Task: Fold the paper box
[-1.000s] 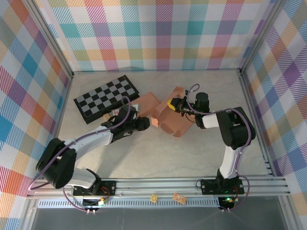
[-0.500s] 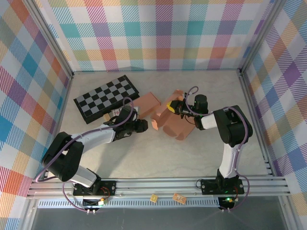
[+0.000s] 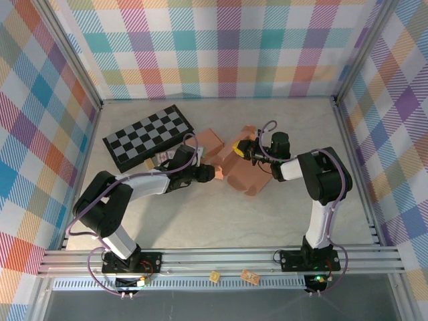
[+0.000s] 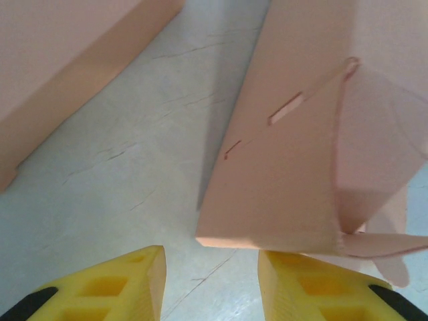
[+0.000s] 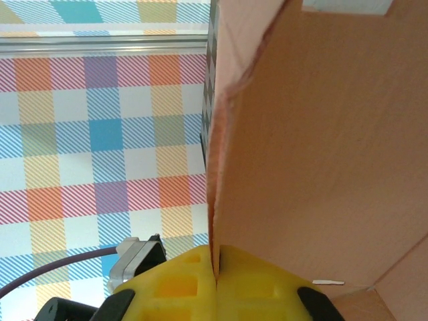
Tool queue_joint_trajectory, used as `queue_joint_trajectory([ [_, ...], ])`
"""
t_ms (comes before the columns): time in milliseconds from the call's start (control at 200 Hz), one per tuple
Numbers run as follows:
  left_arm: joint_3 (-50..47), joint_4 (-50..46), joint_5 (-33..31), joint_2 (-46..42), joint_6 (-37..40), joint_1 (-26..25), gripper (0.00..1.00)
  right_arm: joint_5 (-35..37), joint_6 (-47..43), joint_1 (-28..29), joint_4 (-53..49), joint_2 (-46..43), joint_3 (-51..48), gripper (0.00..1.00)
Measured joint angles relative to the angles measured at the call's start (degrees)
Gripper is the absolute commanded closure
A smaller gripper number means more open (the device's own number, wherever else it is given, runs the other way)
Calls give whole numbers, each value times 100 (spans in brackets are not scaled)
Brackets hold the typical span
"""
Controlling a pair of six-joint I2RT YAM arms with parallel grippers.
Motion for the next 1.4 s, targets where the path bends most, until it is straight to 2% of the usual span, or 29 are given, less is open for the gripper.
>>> queue_joint_trajectory([
  [585,179,505,-197,341,-50,-396,61,343,138,9,-4,-2,2,100],
  [1180,632,693,-269,715,-48,-518,64,581,240,155,-120,-2,66,100],
  [1400,682,649,-557,793,-24,-525,60,756,269,164,-203,-103,66,100],
])
